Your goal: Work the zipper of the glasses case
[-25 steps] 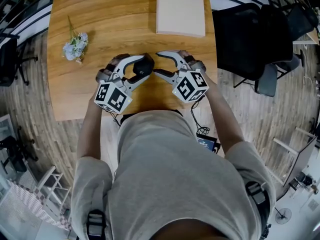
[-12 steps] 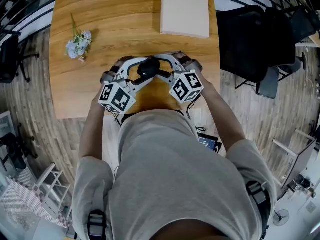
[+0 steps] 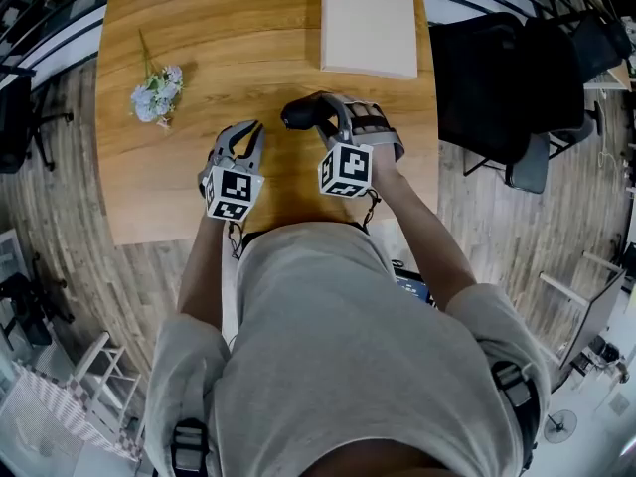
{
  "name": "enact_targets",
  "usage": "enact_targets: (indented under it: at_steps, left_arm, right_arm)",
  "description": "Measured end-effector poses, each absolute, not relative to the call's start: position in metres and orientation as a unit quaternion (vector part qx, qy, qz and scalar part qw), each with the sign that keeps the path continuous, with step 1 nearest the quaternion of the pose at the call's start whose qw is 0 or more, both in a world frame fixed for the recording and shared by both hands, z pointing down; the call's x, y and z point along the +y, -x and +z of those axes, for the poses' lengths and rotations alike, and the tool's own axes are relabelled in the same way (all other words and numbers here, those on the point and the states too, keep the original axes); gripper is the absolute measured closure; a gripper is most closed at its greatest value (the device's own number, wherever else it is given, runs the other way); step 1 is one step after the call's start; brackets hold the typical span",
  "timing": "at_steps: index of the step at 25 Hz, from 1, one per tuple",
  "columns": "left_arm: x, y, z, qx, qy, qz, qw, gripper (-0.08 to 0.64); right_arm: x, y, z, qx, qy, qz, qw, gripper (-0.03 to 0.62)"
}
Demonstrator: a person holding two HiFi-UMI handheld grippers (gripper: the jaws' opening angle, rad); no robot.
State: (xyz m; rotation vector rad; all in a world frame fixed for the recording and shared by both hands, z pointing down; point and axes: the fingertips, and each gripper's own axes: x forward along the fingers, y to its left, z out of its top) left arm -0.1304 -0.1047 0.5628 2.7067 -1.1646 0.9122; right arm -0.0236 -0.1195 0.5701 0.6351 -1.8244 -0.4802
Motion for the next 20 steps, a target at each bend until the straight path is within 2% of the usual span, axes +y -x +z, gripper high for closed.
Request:
enact_targets:
  at_steps: [5,10,16,20]
  left_arm:
    - [-0.105,0.155,0.583,-0.434,-0.856,0.261,0.103,0.526]
    - [-0.101,0.164,0.603,-0.438,-0.854,0.244,0.138,0.526]
    - [-0.101,0.183,0.626,-0.444,-0.842,0.244,0.184,0.531]
    - [-0.099,0.177,0.623,-0.419,-0.858,0.238,0.179,0.531]
  right_arm:
    - [-0.138,0.027,0.601,-0.708,-0.293,-0.215,0.605,0.337]
    - [-0.152,0.028,0.629,-0.666,-0.294,-0.214,0.652,0.337]
    - [-0.153,0.041,0.642,-0.653,-0.304,-0.203,0.663,0.337]
    - [-0.143,0.044,0.646,-0.643,-0.303,-0.208,0.672,0.336]
